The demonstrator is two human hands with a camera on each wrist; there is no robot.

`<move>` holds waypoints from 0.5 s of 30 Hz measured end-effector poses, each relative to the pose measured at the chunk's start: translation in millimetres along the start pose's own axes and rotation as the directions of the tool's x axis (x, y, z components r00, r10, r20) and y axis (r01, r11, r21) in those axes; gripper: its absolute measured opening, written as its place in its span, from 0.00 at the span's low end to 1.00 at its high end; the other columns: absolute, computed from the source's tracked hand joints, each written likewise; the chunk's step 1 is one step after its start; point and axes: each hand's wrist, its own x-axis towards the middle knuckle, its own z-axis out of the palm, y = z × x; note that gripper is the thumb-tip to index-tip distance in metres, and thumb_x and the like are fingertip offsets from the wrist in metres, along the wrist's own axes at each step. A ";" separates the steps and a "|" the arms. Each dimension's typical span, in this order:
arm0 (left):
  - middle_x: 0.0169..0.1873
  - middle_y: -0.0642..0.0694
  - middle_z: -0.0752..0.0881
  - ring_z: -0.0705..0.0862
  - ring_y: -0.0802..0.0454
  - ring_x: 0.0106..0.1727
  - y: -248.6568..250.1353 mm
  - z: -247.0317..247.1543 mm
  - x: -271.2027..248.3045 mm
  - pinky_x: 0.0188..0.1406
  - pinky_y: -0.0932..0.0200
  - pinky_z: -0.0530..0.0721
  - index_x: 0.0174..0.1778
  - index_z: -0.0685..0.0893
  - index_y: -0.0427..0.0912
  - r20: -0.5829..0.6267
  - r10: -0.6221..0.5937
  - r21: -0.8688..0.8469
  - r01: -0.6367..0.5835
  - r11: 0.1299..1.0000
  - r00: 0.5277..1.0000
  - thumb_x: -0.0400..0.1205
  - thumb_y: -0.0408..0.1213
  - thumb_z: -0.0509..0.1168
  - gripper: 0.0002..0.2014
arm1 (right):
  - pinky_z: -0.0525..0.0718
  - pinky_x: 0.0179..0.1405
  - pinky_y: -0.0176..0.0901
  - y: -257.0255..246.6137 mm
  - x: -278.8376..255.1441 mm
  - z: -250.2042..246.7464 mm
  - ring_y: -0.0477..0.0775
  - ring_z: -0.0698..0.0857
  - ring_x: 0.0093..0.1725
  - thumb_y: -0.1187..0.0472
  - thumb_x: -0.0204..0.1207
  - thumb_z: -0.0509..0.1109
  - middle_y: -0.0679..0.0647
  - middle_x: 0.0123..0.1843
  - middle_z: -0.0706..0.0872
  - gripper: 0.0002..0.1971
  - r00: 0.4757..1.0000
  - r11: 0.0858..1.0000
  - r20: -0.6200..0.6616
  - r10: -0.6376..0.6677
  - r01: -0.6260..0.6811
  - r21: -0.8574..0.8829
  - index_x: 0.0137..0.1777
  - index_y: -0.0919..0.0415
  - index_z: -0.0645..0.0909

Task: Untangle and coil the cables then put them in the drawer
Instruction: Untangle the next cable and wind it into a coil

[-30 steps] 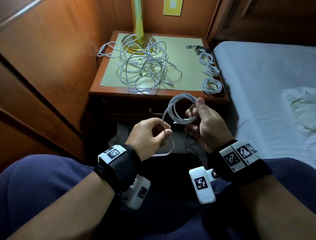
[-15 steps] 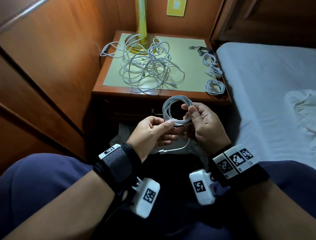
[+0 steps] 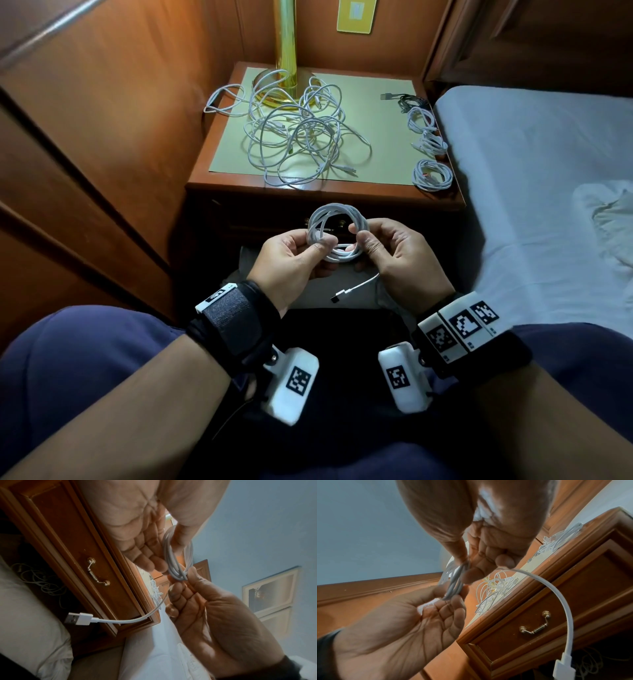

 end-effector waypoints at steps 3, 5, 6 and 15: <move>0.41 0.38 0.89 0.87 0.47 0.42 -0.4 2.5 -1.9 0.43 0.57 0.87 0.48 0.88 0.33 0.015 0.041 0.040 -0.041 0.998 0.999 0.82 0.32 0.70 0.05 | 0.90 0.46 0.53 1.7 0.9 -2.6 0.53 0.90 0.36 0.59 0.84 0.70 0.54 0.39 0.91 0.05 0.999 0.996 -0.042 0.029 -0.033 -0.088 0.50 0.57 0.87; 0.41 0.37 0.89 0.87 0.45 0.44 -0.7 3.4 -2.6 0.49 0.52 0.87 0.46 0.87 0.35 0.040 0.073 0.077 -0.076 0.994 0.997 0.83 0.31 0.69 0.04 | 0.89 0.47 0.54 3.5 0.9 -4.8 0.53 0.90 0.38 0.54 0.84 0.70 0.55 0.39 0.91 0.06 0.997 0.984 -0.057 0.050 -0.059 -0.168 0.50 0.54 0.87; 0.42 0.36 0.90 0.88 0.46 0.45 -0.8 3.3 -3.0 0.52 0.51 0.87 0.46 0.87 0.34 0.057 0.098 0.113 -0.104 0.988 0.994 0.84 0.30 0.68 0.04 | 0.89 0.48 0.55 5.2 1.2 -5.3 0.54 0.90 0.39 0.53 0.84 0.69 0.55 0.39 0.91 0.07 0.996 0.978 -0.059 0.065 -0.075 -0.196 0.50 0.53 0.87; 0.44 0.38 0.91 0.92 0.47 0.47 -1.2 6.1 -5.0 0.54 0.50 0.89 0.59 0.79 0.37 0.095 0.251 0.230 -0.266 0.936 0.963 0.84 0.24 0.67 0.10 | 0.82 0.44 0.46 6.7 1.0 -2.3 0.51 0.87 0.39 0.53 0.85 0.64 0.52 0.35 0.89 0.10 0.984 0.932 -0.010 0.177 -0.171 -0.320 0.47 0.56 0.83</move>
